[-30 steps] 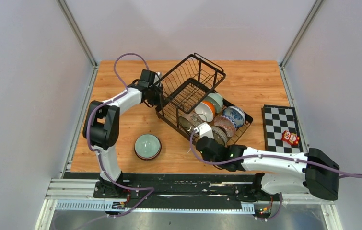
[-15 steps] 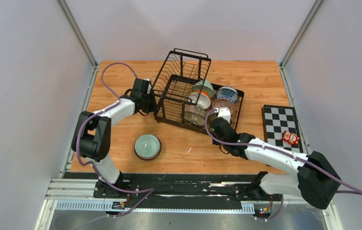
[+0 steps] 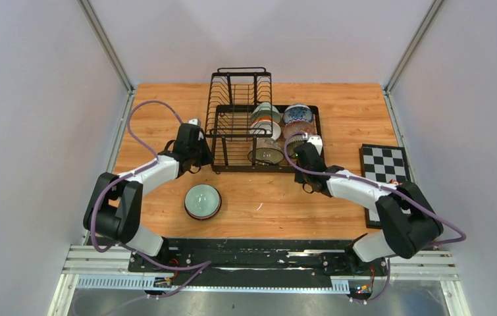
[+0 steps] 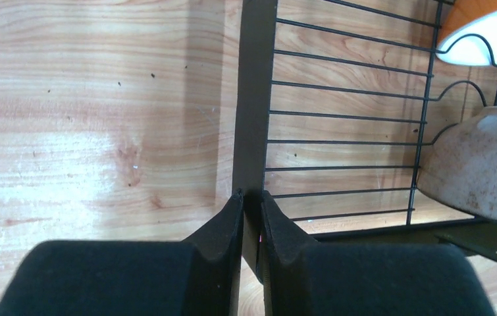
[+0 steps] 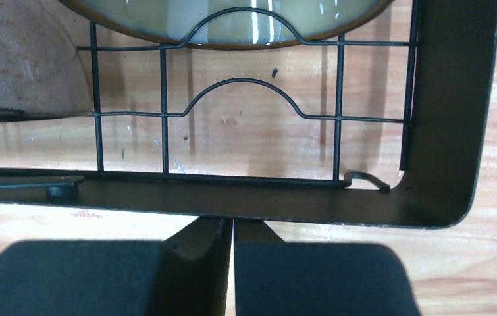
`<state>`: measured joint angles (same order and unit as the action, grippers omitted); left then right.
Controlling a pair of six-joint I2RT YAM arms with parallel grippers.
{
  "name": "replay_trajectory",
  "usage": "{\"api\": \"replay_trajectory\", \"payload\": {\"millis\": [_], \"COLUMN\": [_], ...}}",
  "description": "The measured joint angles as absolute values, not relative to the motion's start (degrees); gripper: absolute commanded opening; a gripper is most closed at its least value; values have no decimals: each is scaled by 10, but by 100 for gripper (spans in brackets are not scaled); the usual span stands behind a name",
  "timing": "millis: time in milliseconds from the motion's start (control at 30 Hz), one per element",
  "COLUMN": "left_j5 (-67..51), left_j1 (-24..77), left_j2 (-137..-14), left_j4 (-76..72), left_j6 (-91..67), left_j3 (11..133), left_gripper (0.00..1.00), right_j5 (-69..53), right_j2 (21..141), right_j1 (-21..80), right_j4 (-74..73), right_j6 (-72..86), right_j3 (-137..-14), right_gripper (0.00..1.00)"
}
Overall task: Load the bowls into the dish rack
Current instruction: Adjust the dish rack at the center of the board.
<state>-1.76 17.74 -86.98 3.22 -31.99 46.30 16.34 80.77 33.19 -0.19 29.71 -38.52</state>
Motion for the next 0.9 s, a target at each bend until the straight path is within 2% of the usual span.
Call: {"api": "replay_trajectory", "payload": {"millis": [600, 900], "left_j5": [37, 101], "left_j1": [250, 311], "left_j2": [-843, -847], "left_j4": [16, 6], "left_j6": [-342, -396], "left_j3": [434, 434], "left_gripper": [0, 0], "right_j5": [58, -13], "right_j2": [953, 1012], "right_j1": [222, 172], "right_j4": [11, -16], "right_j6": [284, 269], "right_j3": [-519, -596], "right_gripper": [3, 3]}}
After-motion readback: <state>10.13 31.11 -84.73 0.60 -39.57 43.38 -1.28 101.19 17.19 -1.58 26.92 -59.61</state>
